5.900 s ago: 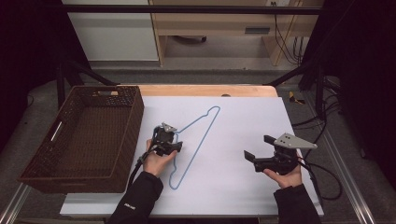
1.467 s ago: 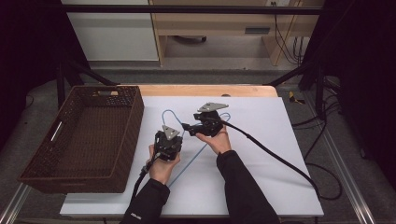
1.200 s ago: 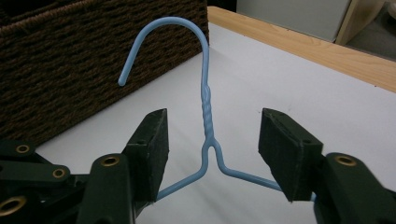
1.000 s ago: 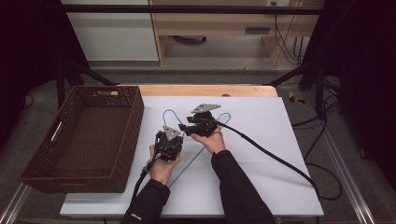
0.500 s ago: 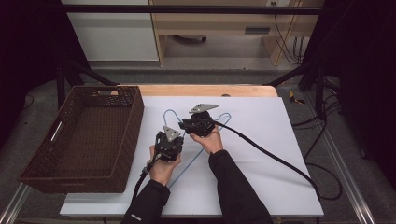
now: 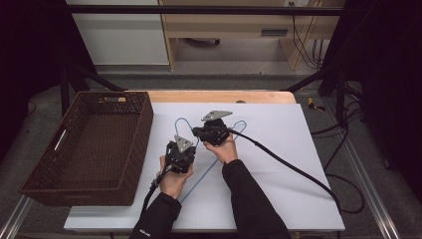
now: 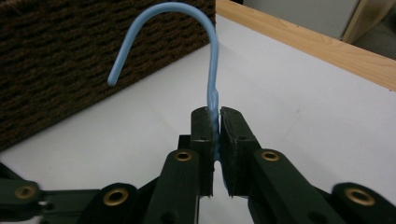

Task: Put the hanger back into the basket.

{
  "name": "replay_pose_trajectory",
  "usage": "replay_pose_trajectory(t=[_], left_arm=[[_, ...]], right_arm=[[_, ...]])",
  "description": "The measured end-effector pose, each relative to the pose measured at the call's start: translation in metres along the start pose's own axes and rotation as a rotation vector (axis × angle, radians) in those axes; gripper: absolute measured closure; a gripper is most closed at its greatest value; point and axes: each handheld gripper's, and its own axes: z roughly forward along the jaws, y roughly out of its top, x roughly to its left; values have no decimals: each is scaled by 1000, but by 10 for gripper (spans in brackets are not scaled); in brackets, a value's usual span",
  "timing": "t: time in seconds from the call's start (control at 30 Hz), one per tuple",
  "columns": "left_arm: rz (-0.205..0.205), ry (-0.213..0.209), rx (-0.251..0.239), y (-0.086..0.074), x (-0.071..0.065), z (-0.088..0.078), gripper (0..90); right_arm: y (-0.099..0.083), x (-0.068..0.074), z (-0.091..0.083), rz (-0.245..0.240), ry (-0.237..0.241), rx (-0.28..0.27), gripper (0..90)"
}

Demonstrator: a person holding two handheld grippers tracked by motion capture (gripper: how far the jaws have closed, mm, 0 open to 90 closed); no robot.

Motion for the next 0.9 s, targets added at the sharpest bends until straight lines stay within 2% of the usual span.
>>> replay_pose_trajectory(t=[0.03,0.1,0.23,0.27,0.37,0.4,0.5,0.57,0.6,0.63,0.7,0.73,0.77,0.9], left_arm=[[33,18,-10,1,0,0,900],[46,17,-7,1,0,0,900],[30,24,-10,0,0,1,900],[29,26,-23,0,3,-2,900],[5,10,-34,2,6,-8,898],[-1,-3,-33,4,8,-10,881],[-17,-40,-10,9,14,-13,750],[-12,-42,-8,10,17,-13,715],[-12,-51,11,12,18,-14,643],[-11,-75,22,13,20,-14,633],[8,-97,52,15,21,-13,594],[8,-97,52,15,21,-13,570],[9,-135,100,16,19,-9,555],[27,-151,156,15,18,1,540]], right_arm=[[-1,0,0,0,6,2,854],[-1,1,1,-12,12,1,858],[0,1,-1,-24,16,-3,859],[0,1,-2,-23,17,-3,859],[1,1,-3,-28,20,-5,859],[1,1,-4,-27,21,-6,859],[1,2,-5,-34,25,-10,859],[1,2,-5,-34,26,-11,859],[1,2,-6,-37,28,-12,859],[2,2,-7,-40,27,-12,859],[2,3,-8,-44,29,-13,859],[2,3,-8,-46,28,-13,859],[3,3,-9,-44,27,-13,859],[3,4,-10,-47,31,-12,859]])
